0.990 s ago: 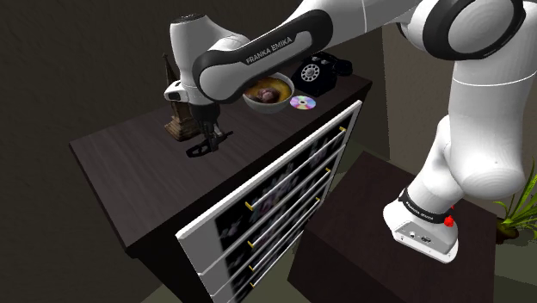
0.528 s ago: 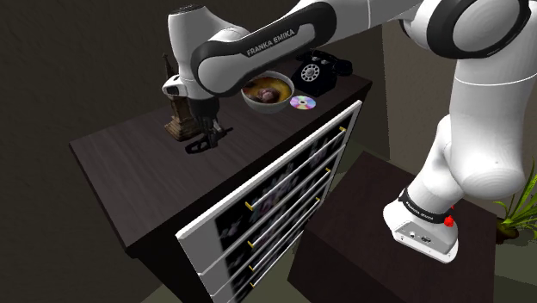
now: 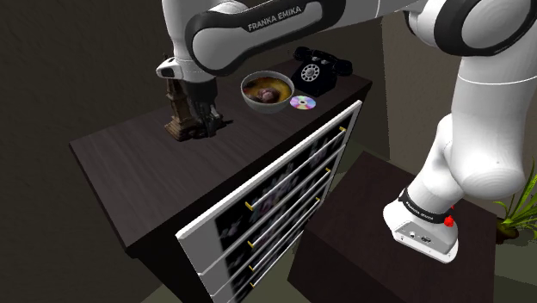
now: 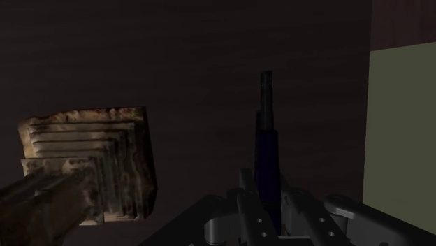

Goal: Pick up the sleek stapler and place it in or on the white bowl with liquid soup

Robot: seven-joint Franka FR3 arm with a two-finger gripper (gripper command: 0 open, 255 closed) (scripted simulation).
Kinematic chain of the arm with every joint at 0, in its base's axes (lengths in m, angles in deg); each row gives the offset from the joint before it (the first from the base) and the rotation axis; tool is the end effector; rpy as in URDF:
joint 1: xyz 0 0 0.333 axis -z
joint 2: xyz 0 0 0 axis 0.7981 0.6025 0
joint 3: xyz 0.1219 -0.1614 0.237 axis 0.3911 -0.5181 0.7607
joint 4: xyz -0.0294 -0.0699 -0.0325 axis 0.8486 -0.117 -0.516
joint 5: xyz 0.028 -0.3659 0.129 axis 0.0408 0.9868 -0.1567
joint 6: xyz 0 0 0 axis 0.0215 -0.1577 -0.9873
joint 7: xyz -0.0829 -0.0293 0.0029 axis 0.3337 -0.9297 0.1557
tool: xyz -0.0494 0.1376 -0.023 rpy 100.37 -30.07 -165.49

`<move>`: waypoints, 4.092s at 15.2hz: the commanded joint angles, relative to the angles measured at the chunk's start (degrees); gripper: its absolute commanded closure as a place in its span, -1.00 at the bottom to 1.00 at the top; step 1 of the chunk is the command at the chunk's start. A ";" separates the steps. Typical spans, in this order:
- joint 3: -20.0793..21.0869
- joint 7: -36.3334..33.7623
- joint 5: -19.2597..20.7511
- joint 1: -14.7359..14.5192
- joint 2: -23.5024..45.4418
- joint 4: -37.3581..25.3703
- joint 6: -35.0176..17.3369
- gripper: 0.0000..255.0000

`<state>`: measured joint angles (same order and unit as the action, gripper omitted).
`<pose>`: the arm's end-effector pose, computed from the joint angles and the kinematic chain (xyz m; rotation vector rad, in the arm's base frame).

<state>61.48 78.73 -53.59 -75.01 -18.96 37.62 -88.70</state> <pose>0.5757 0.3256 0.3853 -2.3752 -2.0507 0.0107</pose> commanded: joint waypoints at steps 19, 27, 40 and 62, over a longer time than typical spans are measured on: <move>0.21 0.24 -0.20 -0.41 -0.49 -14.69 15.19 1.00; -1.99 7.50 -1.55 4.91 -6.01 -7.61 13.51 1.00; -8.24 23.99 -3.14 15.18 -10.61 -1.05 11.44 1.00; -10.79 30.49 -3.64 19.05 -9.32 6.99 2.12 1.00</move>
<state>50.69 109.22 -57.23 -55.95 -28.28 44.59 -86.56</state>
